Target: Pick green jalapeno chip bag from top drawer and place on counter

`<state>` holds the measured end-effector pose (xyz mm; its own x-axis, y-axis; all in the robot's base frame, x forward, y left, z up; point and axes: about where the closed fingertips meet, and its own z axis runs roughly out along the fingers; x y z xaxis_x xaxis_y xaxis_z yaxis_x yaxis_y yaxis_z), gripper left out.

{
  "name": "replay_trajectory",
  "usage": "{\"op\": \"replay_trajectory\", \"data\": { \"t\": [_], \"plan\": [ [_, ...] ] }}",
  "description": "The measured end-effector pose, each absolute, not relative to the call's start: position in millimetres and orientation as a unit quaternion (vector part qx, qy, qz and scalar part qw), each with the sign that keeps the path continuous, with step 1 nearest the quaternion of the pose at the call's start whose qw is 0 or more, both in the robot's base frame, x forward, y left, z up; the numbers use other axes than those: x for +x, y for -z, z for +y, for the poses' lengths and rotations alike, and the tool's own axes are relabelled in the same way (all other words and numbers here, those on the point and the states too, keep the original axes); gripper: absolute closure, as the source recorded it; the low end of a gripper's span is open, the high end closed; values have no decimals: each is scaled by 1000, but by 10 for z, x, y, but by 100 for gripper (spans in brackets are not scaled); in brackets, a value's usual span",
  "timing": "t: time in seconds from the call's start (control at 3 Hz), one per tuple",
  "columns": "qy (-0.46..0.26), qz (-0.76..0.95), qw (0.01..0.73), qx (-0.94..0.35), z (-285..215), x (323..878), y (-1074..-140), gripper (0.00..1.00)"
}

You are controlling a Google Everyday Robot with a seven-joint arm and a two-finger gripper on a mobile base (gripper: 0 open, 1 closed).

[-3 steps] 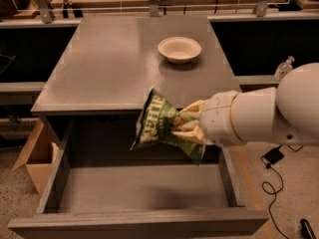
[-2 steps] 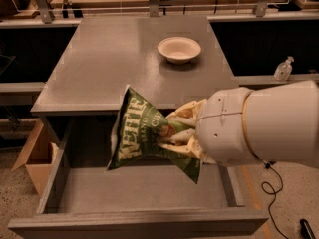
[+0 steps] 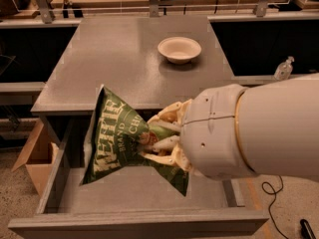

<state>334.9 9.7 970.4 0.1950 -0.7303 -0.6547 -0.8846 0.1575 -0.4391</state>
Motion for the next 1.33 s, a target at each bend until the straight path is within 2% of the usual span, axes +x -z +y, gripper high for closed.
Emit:
{"op": "replay_trajectory", "data": {
  "t": [1.33],
  "plan": [
    [-99,634,451,-620,-514,4574,-9321,100]
  ]
}}
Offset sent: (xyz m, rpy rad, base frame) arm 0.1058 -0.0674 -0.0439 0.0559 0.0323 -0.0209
